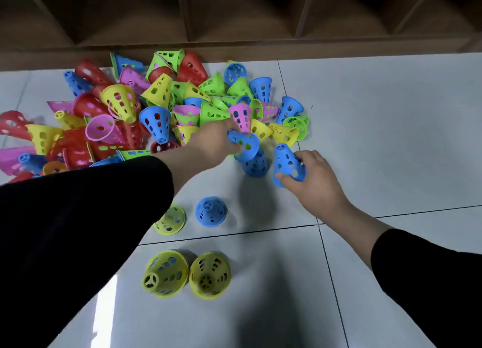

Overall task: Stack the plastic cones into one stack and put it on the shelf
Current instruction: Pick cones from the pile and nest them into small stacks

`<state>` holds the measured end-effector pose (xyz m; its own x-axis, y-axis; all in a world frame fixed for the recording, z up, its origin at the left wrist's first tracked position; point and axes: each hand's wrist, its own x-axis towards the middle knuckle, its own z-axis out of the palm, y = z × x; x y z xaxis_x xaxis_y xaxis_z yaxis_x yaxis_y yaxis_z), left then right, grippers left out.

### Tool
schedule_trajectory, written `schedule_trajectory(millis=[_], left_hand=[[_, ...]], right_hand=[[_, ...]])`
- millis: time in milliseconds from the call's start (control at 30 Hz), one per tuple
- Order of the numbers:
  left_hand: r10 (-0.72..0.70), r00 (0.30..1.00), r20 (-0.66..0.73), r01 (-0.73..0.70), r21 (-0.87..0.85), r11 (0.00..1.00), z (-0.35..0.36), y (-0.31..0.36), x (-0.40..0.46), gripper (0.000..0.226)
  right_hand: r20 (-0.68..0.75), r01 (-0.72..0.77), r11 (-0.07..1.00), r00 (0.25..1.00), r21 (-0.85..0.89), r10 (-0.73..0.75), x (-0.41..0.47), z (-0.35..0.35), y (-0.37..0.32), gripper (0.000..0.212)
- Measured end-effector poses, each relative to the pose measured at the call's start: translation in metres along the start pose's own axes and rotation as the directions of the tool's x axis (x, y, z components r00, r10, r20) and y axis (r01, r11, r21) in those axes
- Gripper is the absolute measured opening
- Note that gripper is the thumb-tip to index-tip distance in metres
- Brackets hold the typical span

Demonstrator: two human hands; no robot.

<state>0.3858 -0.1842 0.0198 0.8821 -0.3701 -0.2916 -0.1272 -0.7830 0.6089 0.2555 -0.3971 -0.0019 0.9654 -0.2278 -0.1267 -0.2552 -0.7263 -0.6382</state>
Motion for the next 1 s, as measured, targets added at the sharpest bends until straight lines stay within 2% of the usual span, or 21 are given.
schedule_trajectory(millis=[133,200,300,400,500,567,667,733,833,900,1000], left_hand=[[-0.133,0.989,-0.066,0.108,-0.293,0.950,-0.047,-0.026,-0.047,0.041],[-0.157,0.984,-0.087,0.116,-0.361,0.925,-0.065,-0.039,-0.075,0.040],[-0.142,0.979,-0.148,0.094,-0.291,0.952,-0.085,-0.056,-0.119,0.036],[-0.081,0.990,-0.116,0.075,-0.054,0.996,-0.095,-0.069,-0.159,0.039],[-0.013,0.999,-0.049,0.023,0.209,0.978,-0.089,-0.080,-0.181,0.047],[-0.002,1.000,-0.011,0.005,0.294,0.956,-0.079,-0.084,-0.185,0.048],[-0.007,0.999,0.034,-0.005,0.355,0.935,-0.059,-0.093,-0.179,0.049],[-0.030,0.998,0.059,0.004,0.393,0.919,-0.045,-0.100,-0.172,0.051],[-0.081,0.992,0.096,0.044,0.340,0.939,-0.029,-0.108,-0.169,0.068],[-0.080,0.997,0.020,0.072,0.254,0.965,-0.026,-0.115,-0.172,0.067],[-0.034,0.970,-0.242,0.093,0.238,0.967,-0.034,-0.138,-0.170,0.053]], right_hand=[[0.018,-0.025,0.980,1.000,0.197,0.022,-0.019,0.000,-0.042,0.032],[0.036,-0.041,0.960,0.999,0.278,0.033,-0.026,0.002,-0.060,0.030],[0.077,-0.015,0.938,0.997,0.346,-0.013,-0.037,0.013,-0.079,0.032],[0.169,0.042,0.933,0.980,0.358,-0.109,-0.052,0.032,-0.096,0.042],[0.269,0.052,0.968,0.956,0.247,-0.120,-0.065,0.054,-0.104,0.050],[0.287,0.057,0.987,0.953,0.151,-0.099,-0.069,0.064,-0.106,0.054],[0.300,0.055,0.997,0.951,0.059,-0.070,-0.063,0.075,-0.108,0.056],[0.352,0.066,0.998,0.934,-0.013,-0.058,-0.059,0.082,-0.107,0.064],[0.433,0.089,0.990,0.901,-0.106,-0.035,-0.055,0.089,-0.102,0.082],[0.366,0.110,0.984,0.929,-0.142,-0.051,-0.048,0.086,-0.097,0.072],[0.084,0.201,0.940,0.979,-0.274,-0.185,-0.023,0.081,-0.079,0.052]])
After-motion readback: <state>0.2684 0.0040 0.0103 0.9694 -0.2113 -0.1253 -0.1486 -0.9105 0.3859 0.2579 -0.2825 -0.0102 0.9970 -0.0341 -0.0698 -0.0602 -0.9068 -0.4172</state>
